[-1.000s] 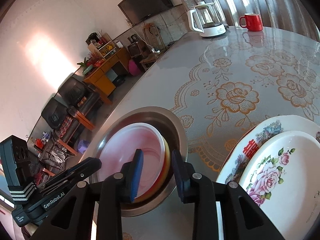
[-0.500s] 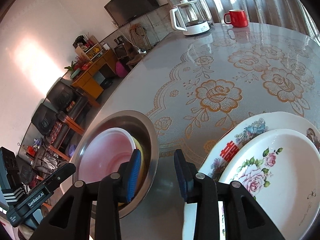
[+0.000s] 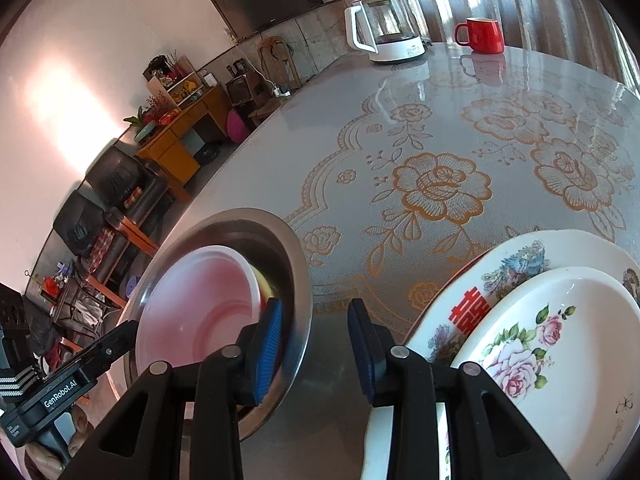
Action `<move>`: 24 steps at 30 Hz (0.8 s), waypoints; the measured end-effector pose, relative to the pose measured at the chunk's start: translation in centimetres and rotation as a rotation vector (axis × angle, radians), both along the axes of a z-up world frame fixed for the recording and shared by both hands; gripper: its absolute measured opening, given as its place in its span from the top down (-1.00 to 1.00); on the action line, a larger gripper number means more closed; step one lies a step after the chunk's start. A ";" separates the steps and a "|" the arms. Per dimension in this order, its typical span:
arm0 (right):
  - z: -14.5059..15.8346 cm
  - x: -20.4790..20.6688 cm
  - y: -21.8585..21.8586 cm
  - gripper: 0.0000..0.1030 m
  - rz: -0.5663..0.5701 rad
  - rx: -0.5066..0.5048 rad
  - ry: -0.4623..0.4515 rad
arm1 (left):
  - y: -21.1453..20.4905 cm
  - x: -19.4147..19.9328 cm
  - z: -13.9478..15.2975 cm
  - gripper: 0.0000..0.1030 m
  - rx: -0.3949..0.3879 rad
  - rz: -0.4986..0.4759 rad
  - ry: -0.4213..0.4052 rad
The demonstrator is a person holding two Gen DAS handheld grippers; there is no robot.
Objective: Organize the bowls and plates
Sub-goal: 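Close the left tool on the steel basin's rim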
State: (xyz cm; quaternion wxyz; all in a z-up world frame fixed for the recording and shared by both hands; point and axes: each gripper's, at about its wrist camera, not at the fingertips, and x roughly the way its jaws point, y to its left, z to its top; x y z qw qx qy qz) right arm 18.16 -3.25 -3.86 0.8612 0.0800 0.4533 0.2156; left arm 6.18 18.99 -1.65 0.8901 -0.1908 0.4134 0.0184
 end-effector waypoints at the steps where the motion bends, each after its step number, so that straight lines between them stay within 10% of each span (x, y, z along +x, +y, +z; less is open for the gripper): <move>1: 0.0 0.1 0.2 0.47 0.005 -0.008 0.000 | 0.1 0.1 -0.2 0.34 -0.006 0.001 0.003; 24: -1.1 0.8 1.4 0.76 0.046 -0.021 0.024 | -0.2 0.0 -0.5 0.71 -0.046 -0.065 -0.050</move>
